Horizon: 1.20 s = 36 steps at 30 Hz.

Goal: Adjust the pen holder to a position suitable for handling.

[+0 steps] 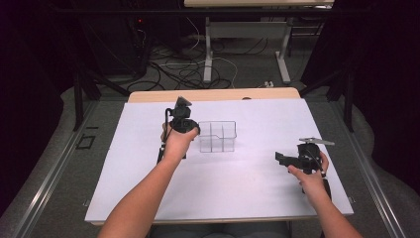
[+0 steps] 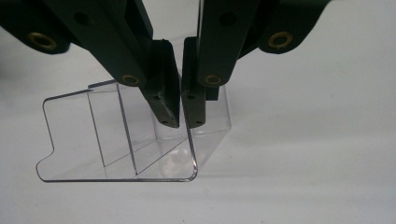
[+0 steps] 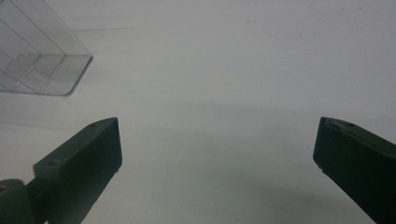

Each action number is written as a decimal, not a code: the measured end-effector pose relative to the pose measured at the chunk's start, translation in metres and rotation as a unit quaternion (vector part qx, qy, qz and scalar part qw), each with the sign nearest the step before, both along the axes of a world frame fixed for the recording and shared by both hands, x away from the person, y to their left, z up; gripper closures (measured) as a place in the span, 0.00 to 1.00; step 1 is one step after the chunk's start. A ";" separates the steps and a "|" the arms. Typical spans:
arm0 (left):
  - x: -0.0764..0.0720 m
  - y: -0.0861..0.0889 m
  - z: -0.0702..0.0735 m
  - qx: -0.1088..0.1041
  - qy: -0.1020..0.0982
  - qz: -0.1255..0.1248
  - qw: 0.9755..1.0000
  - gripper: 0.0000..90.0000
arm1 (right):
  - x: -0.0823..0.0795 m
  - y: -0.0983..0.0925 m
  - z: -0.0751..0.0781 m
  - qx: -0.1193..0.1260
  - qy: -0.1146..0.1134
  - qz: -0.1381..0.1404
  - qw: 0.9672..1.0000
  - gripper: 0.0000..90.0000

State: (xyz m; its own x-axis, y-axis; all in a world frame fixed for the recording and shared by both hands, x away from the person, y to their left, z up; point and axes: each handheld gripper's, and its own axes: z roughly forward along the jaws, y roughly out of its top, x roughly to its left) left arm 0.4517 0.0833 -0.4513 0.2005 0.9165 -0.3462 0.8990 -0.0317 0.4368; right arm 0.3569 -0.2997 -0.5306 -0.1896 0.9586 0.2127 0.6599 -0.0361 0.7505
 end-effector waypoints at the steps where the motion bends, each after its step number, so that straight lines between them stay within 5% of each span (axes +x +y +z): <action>1: 0.000 0.001 0.000 -0.001 0.001 -0.002 1.000 0.95 | 0.000 0.000 0.000 -0.001 0.000 0.000 1.000 0.01; 18: -0.005 0.016 0.001 -0.025 -0.033 -0.024 0.999 0.79 | -0.002 -0.001 0.001 -0.001 0.001 0.001 1.000 0.01; 36: -0.021 0.045 0.001 -0.016 -0.080 -0.048 0.995 0.58 | -0.002 0.001 0.002 -0.001 -0.004 0.000 1.000 0.01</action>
